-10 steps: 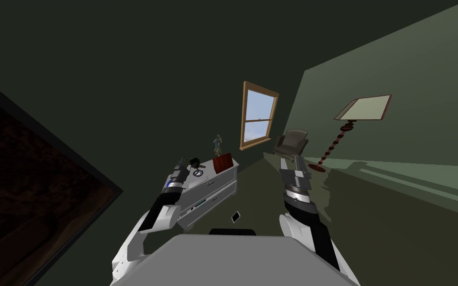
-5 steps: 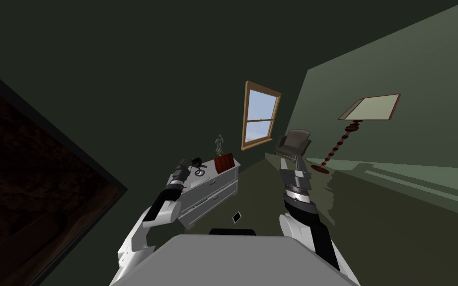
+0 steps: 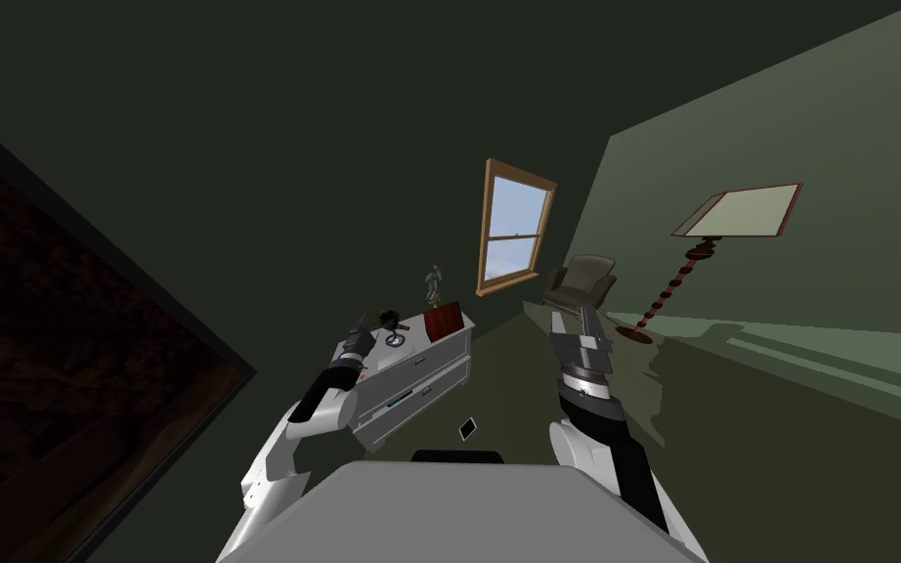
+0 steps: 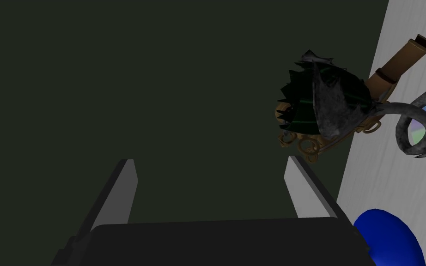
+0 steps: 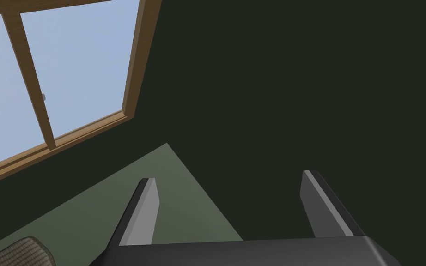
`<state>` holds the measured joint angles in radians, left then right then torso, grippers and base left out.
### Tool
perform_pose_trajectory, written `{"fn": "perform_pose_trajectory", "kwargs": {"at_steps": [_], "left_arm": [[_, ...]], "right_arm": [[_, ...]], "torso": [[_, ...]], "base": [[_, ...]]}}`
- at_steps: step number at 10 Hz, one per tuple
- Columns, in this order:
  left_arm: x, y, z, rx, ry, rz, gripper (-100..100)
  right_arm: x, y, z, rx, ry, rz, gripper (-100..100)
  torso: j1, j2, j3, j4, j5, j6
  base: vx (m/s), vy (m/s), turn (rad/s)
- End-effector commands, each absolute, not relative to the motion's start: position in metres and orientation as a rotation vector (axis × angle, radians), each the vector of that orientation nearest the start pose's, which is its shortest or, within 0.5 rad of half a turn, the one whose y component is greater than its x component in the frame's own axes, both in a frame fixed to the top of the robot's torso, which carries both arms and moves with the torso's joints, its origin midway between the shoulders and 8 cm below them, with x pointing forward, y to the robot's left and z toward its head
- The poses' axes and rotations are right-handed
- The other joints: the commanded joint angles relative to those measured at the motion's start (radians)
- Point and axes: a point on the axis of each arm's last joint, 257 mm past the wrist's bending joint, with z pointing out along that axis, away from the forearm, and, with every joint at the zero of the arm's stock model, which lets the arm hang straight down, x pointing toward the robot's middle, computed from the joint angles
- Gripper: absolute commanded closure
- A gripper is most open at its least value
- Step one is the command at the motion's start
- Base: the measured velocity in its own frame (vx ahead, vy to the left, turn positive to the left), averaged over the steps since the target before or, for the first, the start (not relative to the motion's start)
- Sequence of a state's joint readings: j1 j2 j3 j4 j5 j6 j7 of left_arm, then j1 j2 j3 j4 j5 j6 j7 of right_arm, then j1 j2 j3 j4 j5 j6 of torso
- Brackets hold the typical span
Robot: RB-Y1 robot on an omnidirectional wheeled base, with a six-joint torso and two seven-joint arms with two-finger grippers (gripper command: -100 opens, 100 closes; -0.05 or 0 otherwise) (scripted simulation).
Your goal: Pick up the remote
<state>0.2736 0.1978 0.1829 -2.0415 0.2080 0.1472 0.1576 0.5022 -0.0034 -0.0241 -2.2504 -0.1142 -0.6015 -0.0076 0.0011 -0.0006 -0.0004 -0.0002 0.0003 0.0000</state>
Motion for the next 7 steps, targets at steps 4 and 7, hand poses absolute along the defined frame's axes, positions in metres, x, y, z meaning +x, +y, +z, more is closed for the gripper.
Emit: {"fn": "perform_pose_trajectory", "kwargs": {"at_steps": [4, 7], "left_arm": [[0.471, 0.382, -0.165, -1.427, 1.005, -1.177, -100], [0.474, 0.386, -0.183, -1.5, 1.027, -1.158, -100]], "right_arm": [[0.328, -0.301, 0.03, 0.669, 0.486, 1.365, 0], [0.328, -0.301, 0.03, 0.669, 0.486, 1.365, 0]], "torso": [[0.0, 0.0, 0.0, 0.0, 0.0, 0.0], [-0.001, 0.0, 0.0, 0.0, 0.0, 0.0]], "base": [[0.013, 0.012, 0.008], [0.011, 0.006, -0.002]]}}
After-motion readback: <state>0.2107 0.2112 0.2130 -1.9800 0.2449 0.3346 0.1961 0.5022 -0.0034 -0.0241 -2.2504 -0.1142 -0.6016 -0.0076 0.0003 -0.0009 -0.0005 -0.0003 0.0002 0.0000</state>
